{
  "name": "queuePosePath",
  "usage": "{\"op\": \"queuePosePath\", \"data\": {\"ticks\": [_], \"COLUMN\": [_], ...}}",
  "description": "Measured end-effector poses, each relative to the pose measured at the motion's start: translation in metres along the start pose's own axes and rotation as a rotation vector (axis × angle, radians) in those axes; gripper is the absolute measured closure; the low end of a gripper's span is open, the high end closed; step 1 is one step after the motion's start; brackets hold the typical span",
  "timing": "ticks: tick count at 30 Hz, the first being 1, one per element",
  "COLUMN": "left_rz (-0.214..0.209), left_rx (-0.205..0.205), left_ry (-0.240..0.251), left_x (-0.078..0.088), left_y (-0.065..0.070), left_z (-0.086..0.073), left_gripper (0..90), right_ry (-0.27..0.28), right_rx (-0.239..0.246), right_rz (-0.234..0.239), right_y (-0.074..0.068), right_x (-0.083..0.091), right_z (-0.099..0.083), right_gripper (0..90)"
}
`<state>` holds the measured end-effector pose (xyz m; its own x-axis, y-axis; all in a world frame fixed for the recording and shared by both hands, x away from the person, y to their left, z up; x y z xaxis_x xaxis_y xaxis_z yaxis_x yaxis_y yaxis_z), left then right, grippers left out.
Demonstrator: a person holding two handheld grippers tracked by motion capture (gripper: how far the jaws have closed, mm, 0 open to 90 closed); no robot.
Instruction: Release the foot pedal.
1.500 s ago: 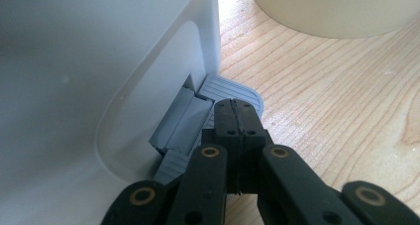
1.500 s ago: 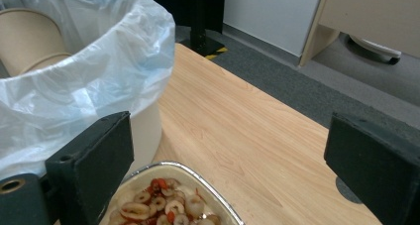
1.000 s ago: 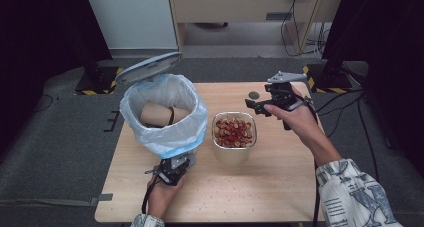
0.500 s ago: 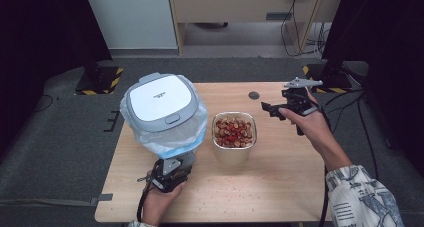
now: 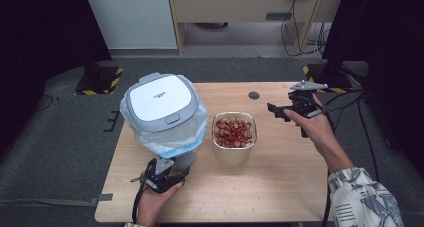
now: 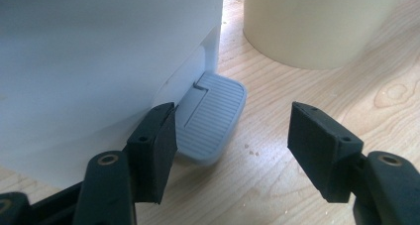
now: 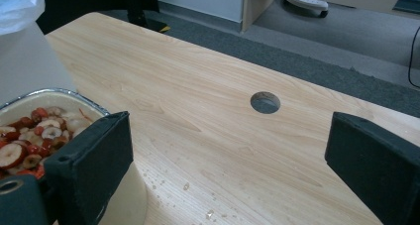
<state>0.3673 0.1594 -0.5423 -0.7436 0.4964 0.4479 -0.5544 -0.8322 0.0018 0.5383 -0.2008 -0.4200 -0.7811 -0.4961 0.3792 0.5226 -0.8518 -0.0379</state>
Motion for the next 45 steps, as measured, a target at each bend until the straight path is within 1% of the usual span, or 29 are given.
{"op": "queuePosePath", "data": {"ticks": [1,2,3,6,7,8,13,14,15,16,17,19,20,21,24,25,26,27,28,29,30,31,34,36,41,45], "left_rz": [-0.005,-0.004,-0.005,-0.001,-0.002,0.001,0.014,0.025,0.017,0.02,0.028,0.034,0.034,0.035,0.044,0.034,0.04,0.047,0.046,0.063,0.073,0.077,0.085,0.088,0.108,0.125], "left_rx": [-0.015,-0.002,-0.013,-0.003,-0.007,0.001,0.007,0.071,0.008,0.007,0.067,0.059,0.061,0.061,0.055,0.06,0.006,0.026,0.005,-0.061,0.061,0.078,0.087,0.076,0.068,0.087], "left_ry": [0.001,0.003,0.007,0.013,0.015,0.016,0.017,0.018,0.014,0.014,0.017,0.02,0.021,0.022,0.023,0.023,0.017,0.017,0.014,0.012,0.028,0.02,0.023,0.021,0.022,0.017], "left_x": [0.002,0.003,0.005,0.008,0.009,0.01,0.015,0.016,0.017,0.018,0.019,0.021,0.023,0.024,0.027,0.028,0.03,0.031,0.031,0.033,0.032,0.033,0.033,0.033,0.035,0.035], "left_y": [-0.002,-0.002,-0.003,-0.006,-0.007,-0.008,-0.018,-0.015,-0.021,-0.023,-0.02,-0.024,-0.026,-0.027,-0.031,-0.032,-0.039,-0.04,-0.043,-0.051,-0.043,-0.044,-0.047,-0.049,-0.057,-0.064], "left_z": [0.0,-0.001,0.0,-0.001,-0.002,-0.002,-0.005,-0.006,-0.006,-0.007,-0.008,-0.009,-0.009,-0.009,-0.01,-0.011,-0.012,-0.013,-0.013,-0.012,-0.014,-0.015,-0.016,-0.016,-0.018,-0.021], "left_gripper": [34.3,33.3,32.6,30.9,30.5,30.1,28.4,28.3,28.2,27.6,27.5,27.2,27.1,27.0,26.8,26.8,26.6,26.6,26.5,26.4,26.4,26.4,26.2,26.0,25.6,23.0], "right_ry": [0.002,0.003,0.005,0.012,0.011,0.014,0.018,0.019,0.021,0.023,0.022,0.019,0.018,0.017,0.016,0.014,0.01,0.007,0.002,0.0,-0.002,-0.004,-0.01,-0.011,-0.016,-0.024], "right_rx": [0.0,-0.005,-0.006,-0.013,-0.015,-0.018,-0.031,-0.033,-0.037,-0.042,-0.037,-0.03,-0.028,-0.036,-0.041,-0.041,-0.038,-0.04,-0.045,-0.046,-0.047,-0.05,-0.061,-0.061,-0.067,-0.076], "right_rz": [-0.004,-0.009,-0.014,-0.026,-0.028,-0.034,-0.049,-0.051,-0.053,-0.057,-0.06,-0.073,-0.069,-0.066,-0.069,-0.07,-0.071,-0.072,-0.071,-0.073,-0.072,-0.074,-0.072,-0.076,-0.069,-0.058], "right_y": [0.002,0.003,0.005,0.008,0.009,0.01,0.015,0.016,0.016,0.017,0.018,0.018,0.018,0.017,0.016,0.016,0.016,0.015,0.015,0.015,0.015,0.015,0.014,0.014,0.009,0.004], "right_x": [0.001,0.003,0.004,0.009,0.011,0.012,0.022,0.023,0.025,0.027,0.03,0.033,0.035,0.036,0.04,0.041,0.041,0.042,0.043,0.043,0.044,0.044,0.046,0.047,0.049,0.047], "right_z": [-0.001,-0.002,-0.003,-0.007,-0.008,-0.01,-0.021,-0.023,-0.025,-0.028,-0.03,-0.036,-0.038,-0.041,-0.051,-0.053,-0.057,-0.062,-0.066,-0.068,-0.072,-0.075,-0.084,-0.088,-0.101,-0.111], "right_gripper": [5.0,5.0,5.1,5.1,5.2,5.2,5.5,5.5,5.6,5.7,5.7,5.8,5.7,5.7,5.7,5.8,5.7,5.7,5.7,5.7,5.7,5.7,5.7,5.7,5.7,5.8]}}
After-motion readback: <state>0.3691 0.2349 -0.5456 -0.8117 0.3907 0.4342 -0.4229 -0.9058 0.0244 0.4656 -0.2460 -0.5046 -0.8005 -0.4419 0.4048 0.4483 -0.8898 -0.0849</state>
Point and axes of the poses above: each handheld gripper's, and its own axes: x roughly backward along the jaws, z roughly out of its top, y roughly to its right, the point moved 8 cm from there along -x, roughly forward along the jaws, and after that the axes turned 9 degrees about y, right-handed, at the moved point
